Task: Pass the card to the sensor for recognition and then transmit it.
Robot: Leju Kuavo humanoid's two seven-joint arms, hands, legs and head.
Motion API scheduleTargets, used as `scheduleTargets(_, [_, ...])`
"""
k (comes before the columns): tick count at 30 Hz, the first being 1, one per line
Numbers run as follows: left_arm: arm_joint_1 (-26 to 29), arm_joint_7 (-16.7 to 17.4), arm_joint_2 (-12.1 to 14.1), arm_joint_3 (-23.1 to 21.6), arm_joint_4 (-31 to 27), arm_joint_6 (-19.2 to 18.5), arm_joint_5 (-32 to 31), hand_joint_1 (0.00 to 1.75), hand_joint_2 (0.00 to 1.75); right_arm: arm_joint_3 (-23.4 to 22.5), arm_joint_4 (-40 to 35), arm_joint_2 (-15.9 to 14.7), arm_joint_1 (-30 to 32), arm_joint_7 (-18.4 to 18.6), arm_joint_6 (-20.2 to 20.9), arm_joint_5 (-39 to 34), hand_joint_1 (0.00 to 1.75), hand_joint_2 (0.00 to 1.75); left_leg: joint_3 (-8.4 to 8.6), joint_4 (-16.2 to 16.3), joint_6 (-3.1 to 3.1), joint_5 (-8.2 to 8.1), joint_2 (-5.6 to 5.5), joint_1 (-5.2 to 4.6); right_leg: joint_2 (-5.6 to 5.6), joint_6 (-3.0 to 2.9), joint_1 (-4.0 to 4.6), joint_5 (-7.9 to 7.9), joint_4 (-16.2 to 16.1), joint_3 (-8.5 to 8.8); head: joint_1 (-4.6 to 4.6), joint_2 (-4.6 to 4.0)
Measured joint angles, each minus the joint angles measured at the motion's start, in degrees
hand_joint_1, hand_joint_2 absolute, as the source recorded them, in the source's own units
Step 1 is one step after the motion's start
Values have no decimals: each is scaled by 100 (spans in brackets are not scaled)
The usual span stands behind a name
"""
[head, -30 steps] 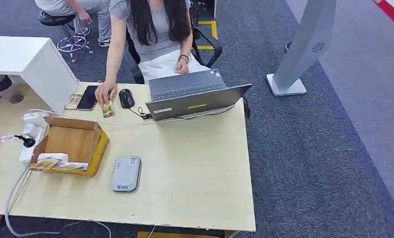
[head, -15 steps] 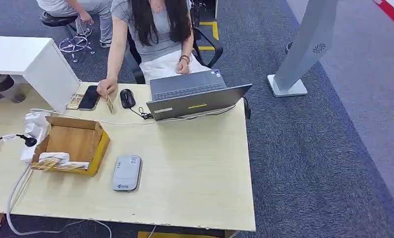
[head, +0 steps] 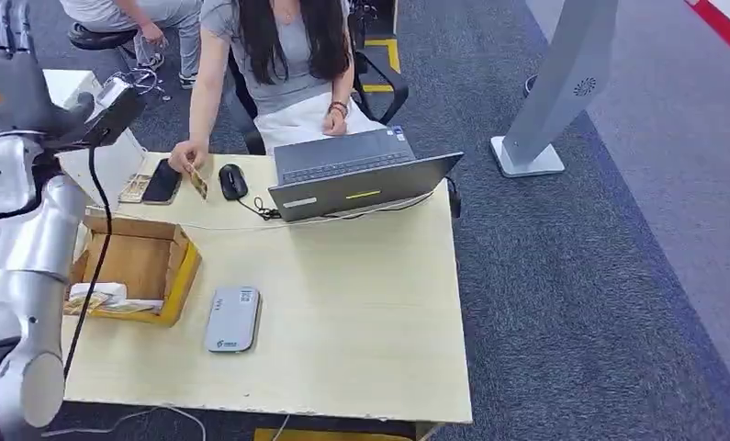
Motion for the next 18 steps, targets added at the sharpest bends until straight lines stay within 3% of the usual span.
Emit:
scheduleTargets(6, [-467,54,2,-480,791,-35,-137,0,175,17,17,-13,4,41,-4,9,0,0,-10,-5,-1,-2,-4,-3,-4,2,-7,-4,0,-12,0,0])
scheduleTargets(13, [-576,54,15,-607,1087,-28,-164,0,175,28,17,-15,17,55,2,35,0,0,-12,-9,-2,0,-4,-2,-5,1,-7,-4,2,-16,0,0])
scheduleTargets(14, [-584,54,15,-618,1114,-26,-164,14,175,28,17,-15,19,52,0,35,0,0,-12,-9,-2,0,-4,-2,-5,1,-7,-4,2,-16,0,0])
scheduleTargets(15, [-586,50,15,-629,1131,-22,-161,175,175,31,17,-15,20,55,0,53,0,0,-12,-9,-3,0,-4,-2,-5,1,-7,-4,2,-15,-2,0])
scheduleTargets(18, [-582,8,22,-642,1166,18,-131,175,175,52,20,-15,20,57,-4,85,0,0,-14,-9,-2,0,-5,-2,-5,1,-7,-4,2,-15,0,0])
